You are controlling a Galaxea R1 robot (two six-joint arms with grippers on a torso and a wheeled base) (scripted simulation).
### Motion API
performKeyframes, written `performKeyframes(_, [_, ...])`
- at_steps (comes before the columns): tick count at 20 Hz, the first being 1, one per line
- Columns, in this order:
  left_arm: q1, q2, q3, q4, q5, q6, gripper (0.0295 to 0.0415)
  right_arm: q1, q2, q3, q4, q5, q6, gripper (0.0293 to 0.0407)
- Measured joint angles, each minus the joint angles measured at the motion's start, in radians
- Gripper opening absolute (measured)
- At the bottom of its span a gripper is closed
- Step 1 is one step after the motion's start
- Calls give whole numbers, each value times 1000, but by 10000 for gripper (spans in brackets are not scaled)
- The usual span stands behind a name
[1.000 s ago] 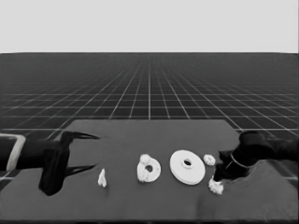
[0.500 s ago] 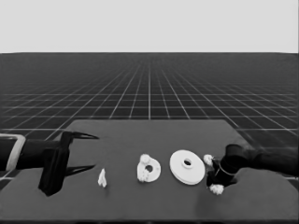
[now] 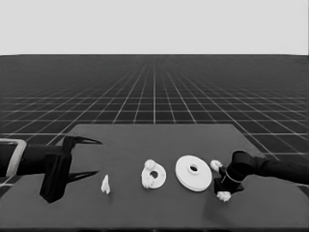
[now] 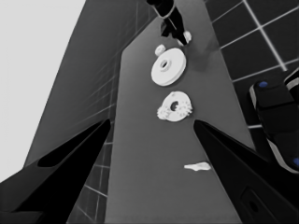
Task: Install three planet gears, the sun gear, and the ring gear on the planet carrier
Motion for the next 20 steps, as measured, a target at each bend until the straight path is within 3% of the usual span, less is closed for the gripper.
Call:
performKeyframes(6, [0,0,0,0,0,0,385,0,0,0,0,0,0,312])
performKeyframes(7, [0,0,0,0,0,0,385,80,-37,76,70,-58,18,312])
performKeyframes(9, [0,0,0,0,0,0,385,184,-63,126,154,-109,28,312])
performKeyframes(16, [0,0,0,0,0,0,385,238,-70,138,202,-134,30,312])
performKeyframes(17, [0,0,0,0,0,0,385,261,131,89,193,-205,311,312])
performKeyframes(18, [0,0,0,0,0,0,385,273,405,-11,204,-228,415,312])
performKeyframes(20, [0,0,0,0,0,0,385,280,657,-244,218,-217,380,312])
